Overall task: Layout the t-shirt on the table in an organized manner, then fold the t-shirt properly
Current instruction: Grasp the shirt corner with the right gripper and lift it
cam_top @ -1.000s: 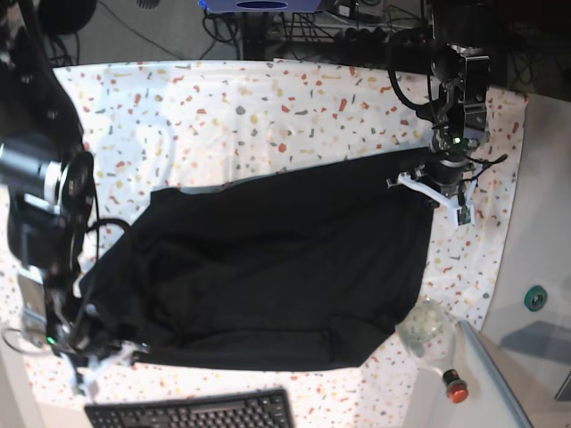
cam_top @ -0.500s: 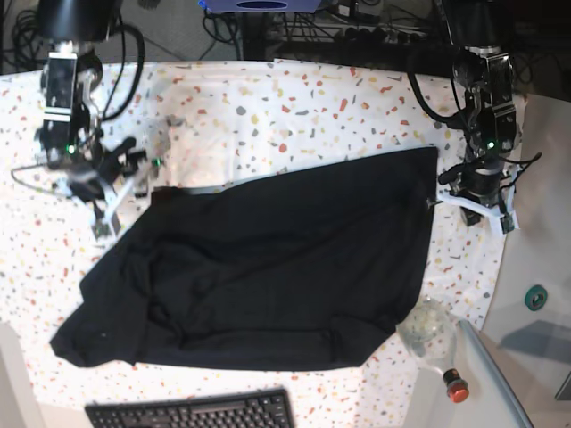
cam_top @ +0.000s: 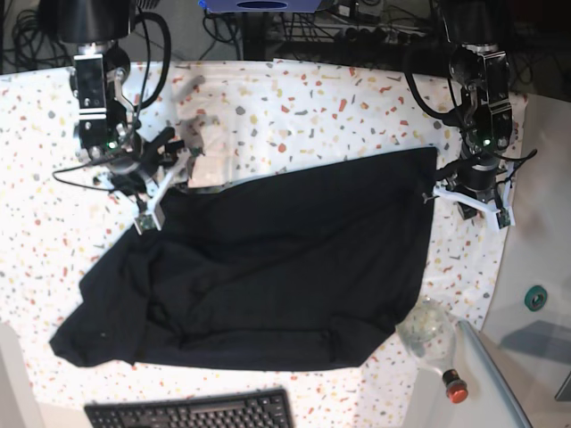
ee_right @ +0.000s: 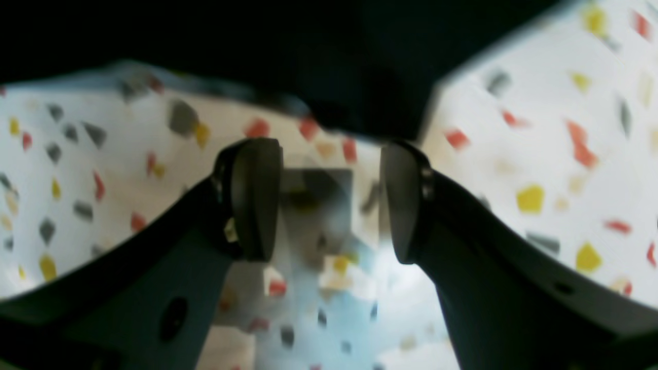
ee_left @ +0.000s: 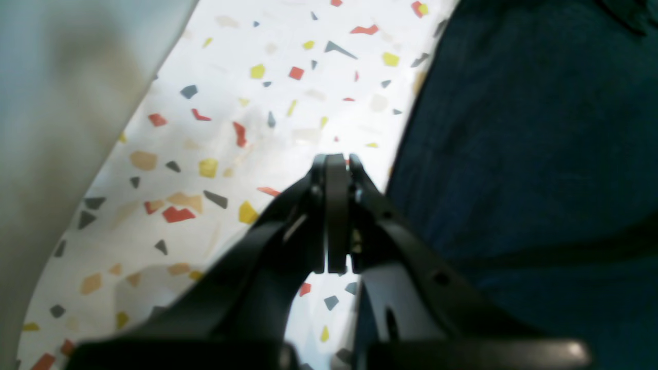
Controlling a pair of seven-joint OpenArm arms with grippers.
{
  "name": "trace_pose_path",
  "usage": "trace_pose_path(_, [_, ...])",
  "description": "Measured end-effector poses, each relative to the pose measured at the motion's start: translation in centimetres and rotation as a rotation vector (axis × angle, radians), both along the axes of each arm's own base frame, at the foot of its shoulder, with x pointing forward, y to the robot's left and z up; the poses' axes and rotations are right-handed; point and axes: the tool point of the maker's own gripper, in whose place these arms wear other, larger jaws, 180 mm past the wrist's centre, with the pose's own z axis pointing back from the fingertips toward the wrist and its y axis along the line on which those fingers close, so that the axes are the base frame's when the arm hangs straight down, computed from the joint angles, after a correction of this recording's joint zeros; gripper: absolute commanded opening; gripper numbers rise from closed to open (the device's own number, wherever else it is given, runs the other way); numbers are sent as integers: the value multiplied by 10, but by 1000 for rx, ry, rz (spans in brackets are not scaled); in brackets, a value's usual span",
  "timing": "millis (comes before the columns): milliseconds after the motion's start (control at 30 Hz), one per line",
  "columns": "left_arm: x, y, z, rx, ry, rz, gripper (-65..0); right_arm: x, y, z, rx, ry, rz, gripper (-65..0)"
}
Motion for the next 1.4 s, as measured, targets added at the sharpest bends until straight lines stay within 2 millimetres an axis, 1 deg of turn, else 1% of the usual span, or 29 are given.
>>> trace_pose_path(67, [0, 0, 0, 0, 1, 0, -650, 9, -6, -1, -10, -23, -6, -353])
trace_pose_path(133, [0, 0, -1, -1, 1, -1, -650, 8, -11, -8, -15, -14, -13, -359])
trace_pose_path(167, [-2, -1, -1, -1, 4, -1, -650, 9, -12, -8, -8, -21, -22, -383])
trace_pose_path(200, [-3, -1, -2, -1, 7, -1, -650, 9, -14, -9, -9, -20, -28, -423])
trace_pose_path(233, [-6, 0, -4, -1, 12, 2, -650, 11, -16, -8, -7, -19, -37, -477])
trace_pose_path(300, [-10, 3, -6, 3, 20, 10, -650, 11, -17, -8, -10, -14, -40, -633])
trace_pose_path(333, [-11, 5, -6, 5, 21, 14, -650, 11, -17, -8, -7, -14, -41, -650])
trace_pose_path(400, [-9, 4, -5, 4, 18, 12, -650, 11, -17, -8, -6, -15, -41, -650])
trace_pose_path(467, [-9, 5, -4, 6, 16, 9, -650, 12, -16, -4, -15, -13, -35, -650])
trace_pose_path(533, [-9, 5, -4, 6, 17, 9, -650, 18, -9, 9, -31, -52, 1, -650])
trace_pose_path(567, [-9, 5, -4, 7, 18, 10, -650, 23, -2, 19, -36, -82, 27, -650])
trace_pose_path(633, [-10, 5, -5, 6, 19, 9, -650, 29, 17, 35, -42, -89, 87, -650])
trace_pose_path(733, [-9, 5, -3, 9, 15, 8, -650, 51, 42, 62, -63, -110, 176, -650])
trace_pose_path(867, [-8, 6, -2, 10, 13, 7, -650, 93, 65, 100, -124, -183, 279, -650])
trace_pose_path(900, [-8, 6, -2, 10, 14, 7, -650, 104, 73, 104, -129, -191, 306, -650])
trace_pose_path(967, [-8, 6, -2, 10, 13, 7, -650, 120, 83, 98, -155, -158, 353, -650])
trace_pose_path(1100, [-8, 7, -2, 15, 13, 8, -650, 146, 84, 73, -182, -68, 363, -650])
trace_pose_path(1167, [-8, 7, -2, 12, 14, 8, -650, 157, 87, 61, -139, -62, 342, -650])
trace_pose_path(1233, [-9, 6, -3, 9, 18, 6, -650, 166, 84, 53, -100, -48, 304, -650])
trace_pose_path(1267, [-9, 6, -3, 10, 16, 6, -650, 168, 83, 48, -93, -34, 294, -594])
trace_pose_path(1333, [-9, 6, -4, 10, 18, 9, -650, 172, 77, 46, -104, 3, 281, -410])
trace_pose_path(1367, [-9, 6, -4, 9, 18, 9, -650, 176, 76, 50, -108, -4, 278, -329])
trace_pose_path(1400, [-9, 6, -4, 9, 18, 8, -650, 180, 76, 56, -105, -8, 271, -303])
